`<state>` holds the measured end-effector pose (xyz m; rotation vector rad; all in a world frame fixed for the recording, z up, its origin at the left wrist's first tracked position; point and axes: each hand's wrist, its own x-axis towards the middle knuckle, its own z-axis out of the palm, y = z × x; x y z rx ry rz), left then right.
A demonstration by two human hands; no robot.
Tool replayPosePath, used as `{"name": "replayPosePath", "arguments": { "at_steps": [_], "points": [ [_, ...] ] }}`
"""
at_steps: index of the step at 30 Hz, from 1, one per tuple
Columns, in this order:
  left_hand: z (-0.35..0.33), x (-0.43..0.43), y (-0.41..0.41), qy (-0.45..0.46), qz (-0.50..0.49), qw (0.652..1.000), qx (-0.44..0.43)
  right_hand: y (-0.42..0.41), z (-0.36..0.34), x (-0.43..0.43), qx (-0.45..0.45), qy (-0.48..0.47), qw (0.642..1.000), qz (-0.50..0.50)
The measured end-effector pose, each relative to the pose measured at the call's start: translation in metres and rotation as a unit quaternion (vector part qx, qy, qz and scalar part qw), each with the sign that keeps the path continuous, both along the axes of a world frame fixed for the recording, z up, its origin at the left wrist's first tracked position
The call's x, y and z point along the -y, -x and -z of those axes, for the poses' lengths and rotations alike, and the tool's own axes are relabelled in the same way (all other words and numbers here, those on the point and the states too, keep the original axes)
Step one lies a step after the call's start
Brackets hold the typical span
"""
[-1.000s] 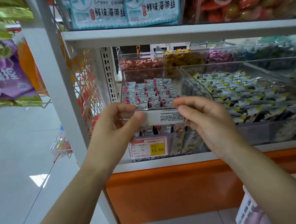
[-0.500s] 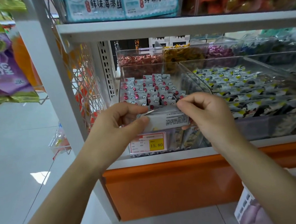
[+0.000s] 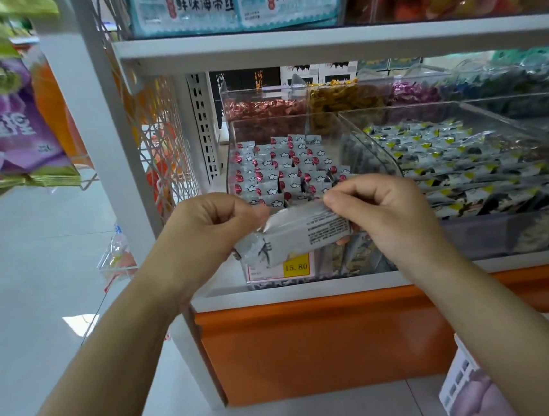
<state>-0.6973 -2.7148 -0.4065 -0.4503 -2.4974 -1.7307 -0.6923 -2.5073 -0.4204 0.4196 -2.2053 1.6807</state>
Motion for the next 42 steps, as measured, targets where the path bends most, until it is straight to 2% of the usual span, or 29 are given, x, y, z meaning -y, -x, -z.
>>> {"name": "replayPosePath", "arguments": {
  "at_steps": [4,7,10,18,21,25,29,31,35,39,42],
  "points": [
    [0.003,-0.001,-0.002,0.063,0.028,0.997,-0.02,0.001,0.001,-0.002,0.01,0.012,1.0,0.02],
    [0.005,-0.002,0.0,0.086,0.02,0.996,-0.026,0.003,-0.003,-0.008,0.094,0.031,0.995,-0.025],
    [0.006,-0.001,0.002,0.093,0.017,0.995,-0.026,0.005,-0.006,-0.014,0.169,0.047,0.982,-0.071],
    [0.007,-0.005,0.002,0.066,0.016,0.997,-0.03,0.005,-0.008,-0.019,0.242,0.129,0.955,-0.113],
    [0.007,-0.007,0.001,0.07,-0.014,0.996,-0.061,0.005,-0.005,-0.018,0.226,0.146,0.958,-0.099],
    [0.011,-0.013,0.001,0.062,-0.153,0.977,-0.138,0.005,-0.003,-0.011,0.172,0.174,0.961,-0.132],
    [0.01,-0.018,0.003,0.067,-0.214,0.96,-0.17,0.005,0.002,0.001,0.085,0.063,0.992,-0.07],
    [0.008,-0.023,0.003,0.081,-0.202,0.957,-0.191,0.008,0.003,0.007,0.06,0.102,0.992,-0.045],
    [0.004,-0.03,0.01,0.111,-0.145,0.956,-0.229,0.023,-0.009,0.004,0.068,0.211,0.975,0.01],
    [-0.006,-0.033,0.038,0.237,-0.15,0.928,-0.245,0.053,-0.026,-0.003,0.047,0.195,0.973,0.114],
    [-0.016,-0.046,0.08,0.355,-0.065,0.915,-0.182,0.084,-0.037,-0.003,0.046,0.149,0.975,0.157]
  ]
}}
